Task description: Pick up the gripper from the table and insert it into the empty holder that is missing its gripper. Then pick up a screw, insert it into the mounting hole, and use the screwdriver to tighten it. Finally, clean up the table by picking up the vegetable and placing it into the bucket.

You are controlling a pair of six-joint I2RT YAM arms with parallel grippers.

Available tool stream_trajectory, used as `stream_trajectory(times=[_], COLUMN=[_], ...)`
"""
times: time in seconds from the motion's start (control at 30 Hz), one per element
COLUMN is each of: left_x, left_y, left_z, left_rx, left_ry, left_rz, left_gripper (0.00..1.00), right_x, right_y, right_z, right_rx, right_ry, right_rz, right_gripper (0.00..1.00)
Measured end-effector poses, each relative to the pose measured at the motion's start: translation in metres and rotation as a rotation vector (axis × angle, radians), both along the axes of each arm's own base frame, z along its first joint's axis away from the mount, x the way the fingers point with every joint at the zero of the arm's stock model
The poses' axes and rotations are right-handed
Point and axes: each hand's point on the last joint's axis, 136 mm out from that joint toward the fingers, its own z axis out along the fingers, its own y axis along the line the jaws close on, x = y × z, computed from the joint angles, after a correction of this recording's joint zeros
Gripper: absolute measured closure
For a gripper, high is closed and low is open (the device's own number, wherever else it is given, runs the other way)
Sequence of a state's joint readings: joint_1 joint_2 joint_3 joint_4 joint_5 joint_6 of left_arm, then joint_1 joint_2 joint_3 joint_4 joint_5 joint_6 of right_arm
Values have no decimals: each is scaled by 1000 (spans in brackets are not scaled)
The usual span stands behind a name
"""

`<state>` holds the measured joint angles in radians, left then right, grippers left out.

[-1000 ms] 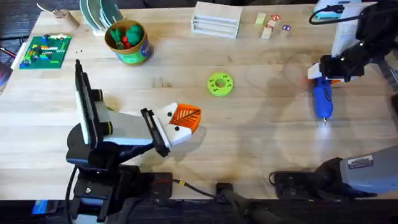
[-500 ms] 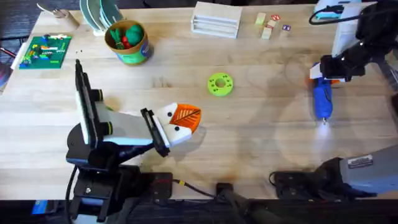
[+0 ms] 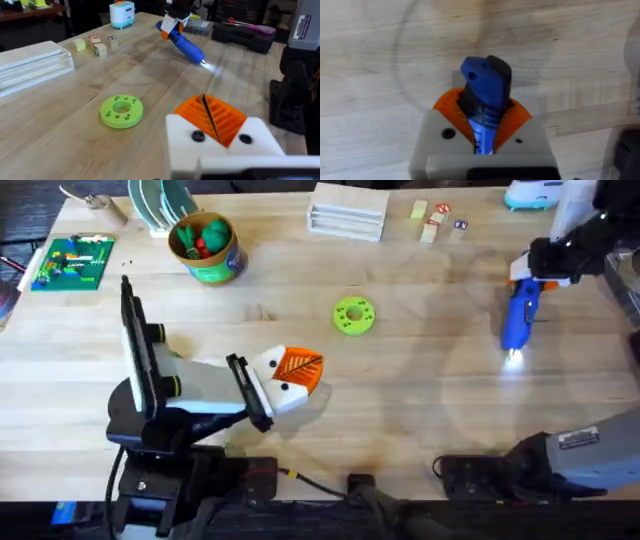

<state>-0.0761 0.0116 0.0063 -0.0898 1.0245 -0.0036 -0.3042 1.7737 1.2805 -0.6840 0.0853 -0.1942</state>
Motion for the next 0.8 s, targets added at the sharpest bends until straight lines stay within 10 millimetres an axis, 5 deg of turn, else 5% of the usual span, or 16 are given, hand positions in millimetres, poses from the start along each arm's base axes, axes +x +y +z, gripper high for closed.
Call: stream_trajectory(times=[0.27,0.6,0.8], left_x=[0,0,0], left_y=[0,0,0], left_z=[0,0,0], left_rx=[0,0,0], left_ry=[0,0,0], left_rz=[0,0,0], left_gripper=[984,984,984], right_x=[14,27,12], right_y=[-4,23,35], right_z=[51,190,242], right_rx=[2,-84,-105], right_ry=[-82,-510,-674], right_rz=[-67,-9,14], right_gripper=[856,870,877])
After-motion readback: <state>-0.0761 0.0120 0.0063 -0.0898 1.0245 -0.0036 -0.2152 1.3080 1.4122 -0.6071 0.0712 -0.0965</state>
